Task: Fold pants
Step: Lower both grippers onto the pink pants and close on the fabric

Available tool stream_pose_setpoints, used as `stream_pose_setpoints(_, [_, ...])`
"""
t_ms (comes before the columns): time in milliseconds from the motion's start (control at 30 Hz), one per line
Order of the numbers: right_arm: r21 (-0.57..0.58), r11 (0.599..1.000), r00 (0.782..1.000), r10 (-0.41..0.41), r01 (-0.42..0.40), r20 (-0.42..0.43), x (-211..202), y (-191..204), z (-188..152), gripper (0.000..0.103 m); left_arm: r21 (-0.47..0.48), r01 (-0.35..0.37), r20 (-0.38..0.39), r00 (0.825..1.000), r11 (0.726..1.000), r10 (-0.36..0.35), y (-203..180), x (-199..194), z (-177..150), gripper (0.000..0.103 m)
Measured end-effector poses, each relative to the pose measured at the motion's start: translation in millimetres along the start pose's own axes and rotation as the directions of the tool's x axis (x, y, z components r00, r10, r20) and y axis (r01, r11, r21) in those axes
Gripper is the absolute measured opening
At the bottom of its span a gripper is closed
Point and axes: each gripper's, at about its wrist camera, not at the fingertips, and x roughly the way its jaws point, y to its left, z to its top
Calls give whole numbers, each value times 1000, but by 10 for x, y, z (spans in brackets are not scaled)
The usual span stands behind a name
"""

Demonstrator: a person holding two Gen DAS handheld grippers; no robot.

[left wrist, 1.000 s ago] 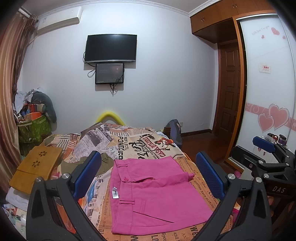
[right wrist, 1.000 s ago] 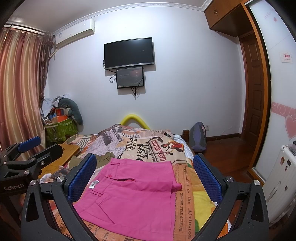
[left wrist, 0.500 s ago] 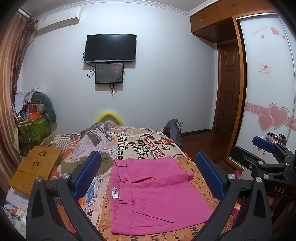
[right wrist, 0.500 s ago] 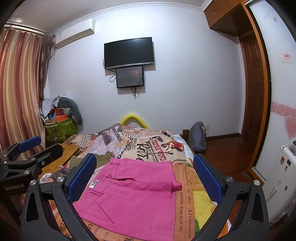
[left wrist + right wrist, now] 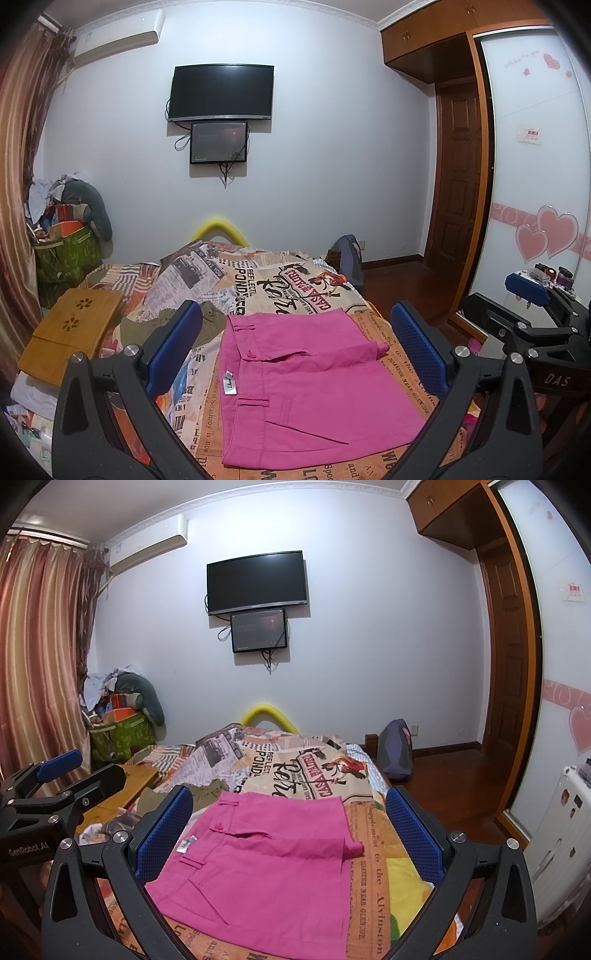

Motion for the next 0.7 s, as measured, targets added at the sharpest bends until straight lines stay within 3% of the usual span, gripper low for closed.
stream_pose_setpoints(167, [8,1000,999,-15,15,-32,132,-65,-58,103,9,8,-43,999,1000,-8,49,180,-29,103])
stream_pose_setpoints(300, [21,999,996,-35,37,-83,303,-186,-157,103,25,14,-134,991,1000,-10,110,481,-111,103])
stream_pose_setpoints(500, [42,994,974,-88,99,-209,716,-493,-404,103,-22,43,-354,934,999,-48,333,1146,-397,103])
stream_pose_setpoints(700, [-6,989,944,-140,145,-300,983,-656,-605,103,-45,22,-473,880,999,-40,550,1645,-684,103])
